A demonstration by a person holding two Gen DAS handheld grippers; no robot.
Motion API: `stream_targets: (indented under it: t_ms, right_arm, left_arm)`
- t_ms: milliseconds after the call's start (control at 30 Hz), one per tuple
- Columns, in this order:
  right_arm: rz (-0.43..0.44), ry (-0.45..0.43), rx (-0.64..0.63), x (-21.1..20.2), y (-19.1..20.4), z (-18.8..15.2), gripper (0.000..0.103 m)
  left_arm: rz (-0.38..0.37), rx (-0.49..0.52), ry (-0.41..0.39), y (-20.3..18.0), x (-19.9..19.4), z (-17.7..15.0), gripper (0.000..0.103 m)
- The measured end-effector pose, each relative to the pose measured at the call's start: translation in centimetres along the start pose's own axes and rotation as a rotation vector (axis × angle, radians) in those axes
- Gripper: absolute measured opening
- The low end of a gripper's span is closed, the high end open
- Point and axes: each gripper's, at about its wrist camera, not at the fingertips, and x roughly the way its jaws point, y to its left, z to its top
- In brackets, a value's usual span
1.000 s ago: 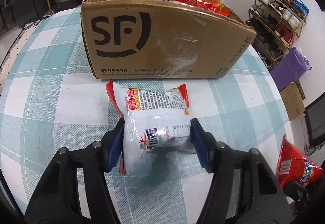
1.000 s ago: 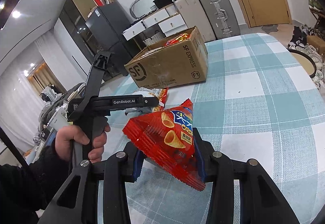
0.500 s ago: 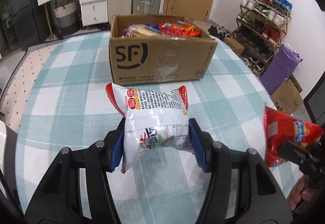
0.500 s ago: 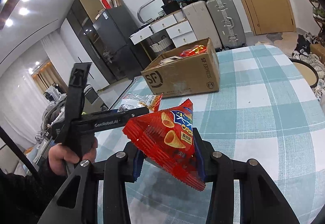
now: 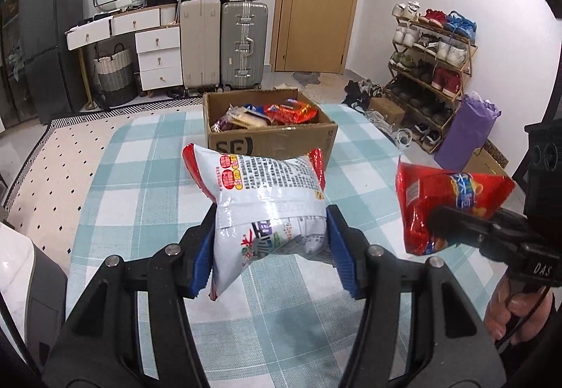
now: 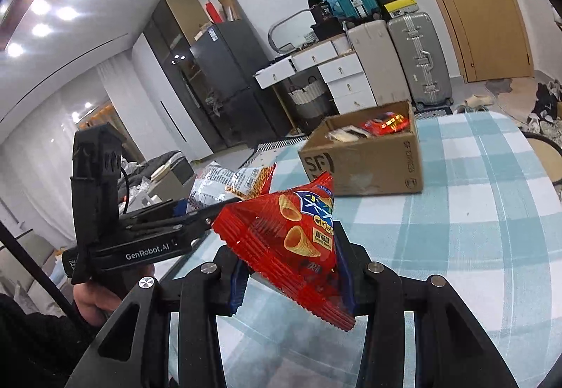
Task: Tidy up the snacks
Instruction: 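Carry both bags over the SF box, lower them in and release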
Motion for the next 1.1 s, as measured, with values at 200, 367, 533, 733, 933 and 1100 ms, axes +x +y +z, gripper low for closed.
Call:
stream_targets:
  t_ms: [200,367,533,733,933,1100]
  right_arm:
    - [0.044,-0.027,-0.002,0.1,0.2,3.4,0.042]
    - [0.048,-0.028,-0.026,1.3,0.0,6.8,0.042]
    - [0.048,-0.024,-0.062,3.3,-0.7,11.3,0.042]
    - [0.055,0.005,-0.051,7.3,-3.5,16.7,0.042]
    - [0.006,0.039,0.012,11.7,-8.1,20.9,0.042]
    - [-0.032,0.102,-0.034,15.7,-9.8,22.3,0.042]
  left_arm:
    - [0.005,-0.003,-0.016,2.0,-1.5,2.5,0.055]
    - [-0.011,-0.040,0.000,3.8,-0.7,6.2,0.055]
    - [0.005,-0.010,0.010,4.4,1.9,10.8,0.055]
    - [0.029,0.051,0.048,3.9,8.5,15.8,0.055]
    - [0.020,0.043,0.087,4.1,15.7,19.4,0.055]
    - [0.015,0.054,0.119,4.3,20.6,20.8,0.055]
